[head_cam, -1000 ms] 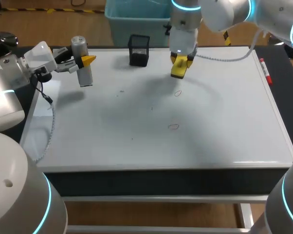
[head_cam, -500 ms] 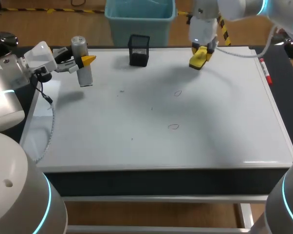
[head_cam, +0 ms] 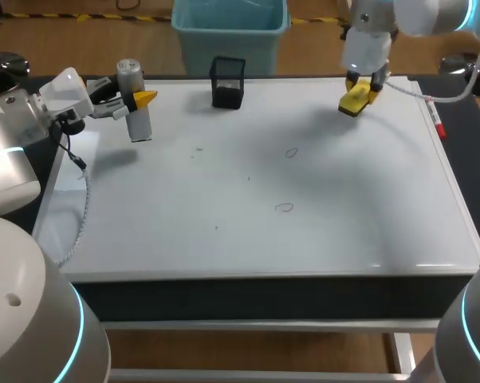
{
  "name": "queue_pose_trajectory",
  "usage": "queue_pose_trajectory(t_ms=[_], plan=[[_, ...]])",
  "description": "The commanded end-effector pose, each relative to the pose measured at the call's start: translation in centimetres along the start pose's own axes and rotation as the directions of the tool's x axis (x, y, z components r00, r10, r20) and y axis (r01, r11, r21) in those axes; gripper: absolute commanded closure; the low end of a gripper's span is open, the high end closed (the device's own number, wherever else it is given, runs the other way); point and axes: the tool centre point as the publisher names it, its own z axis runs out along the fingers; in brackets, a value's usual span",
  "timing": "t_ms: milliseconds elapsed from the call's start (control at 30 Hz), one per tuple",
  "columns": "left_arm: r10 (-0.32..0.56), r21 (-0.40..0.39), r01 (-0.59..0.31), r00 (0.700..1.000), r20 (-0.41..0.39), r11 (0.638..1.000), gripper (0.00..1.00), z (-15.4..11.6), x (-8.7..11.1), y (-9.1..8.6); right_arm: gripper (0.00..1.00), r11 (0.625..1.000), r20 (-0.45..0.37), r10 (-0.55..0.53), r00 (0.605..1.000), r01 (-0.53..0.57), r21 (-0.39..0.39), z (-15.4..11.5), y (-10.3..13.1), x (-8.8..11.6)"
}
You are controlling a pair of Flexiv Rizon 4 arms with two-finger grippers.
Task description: Pick up the inspection probe, press it on each red-marked spot on the whiteboard one by one, put down the probe, pick up the eraser, and wipe off all the red marks.
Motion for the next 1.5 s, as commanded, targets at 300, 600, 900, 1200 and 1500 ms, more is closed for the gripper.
queue_pose_trajectory(t_ms=[300, 600, 900, 1200, 1500], plan=[[0.001, 0.001, -0.001, 1.000, 0.002, 1.000, 1.00, 0.0, 0.0, -0.1, 1.00, 1.000, 0.030, 0.002, 1.000, -0.002, 0.001, 0.1, 1.1, 3.5], [0.001, 0.001, -0.001, 1.000, 0.002, 1.000, 1.00, 0.0, 0.0, -0.1, 1.00, 1.000, 0.036, -0.024, 0.999, 0.024, 0.005, -0.3, 1.9, 3.0], [0.001, 0.001, -0.001, 1.000, 0.002, 1.000, 1.00, 0.0, 0.0, -0.1, 1.00, 1.000, 0.029, -0.018, 0.999, 0.017, 0.015, -0.4, 1.9, 3.0], [0.001, 0.001, -0.001, 1.000, 0.002, 1.000, 1.00, 0.0, 0.0, -0.1, 1.00, 1.000, 0.029, -0.018, 0.999, 0.017, 0.015, -0.4, 1.9, 3.0], [0.025, 0.027, -0.022, 0.996, -0.085, 0.999, 1.00, 3.3, 1.3, -1.2, 1.00, 1.000, 0.029, -0.018, 0.999, 0.017, 0.015, -0.4, 1.9, 3.0]])
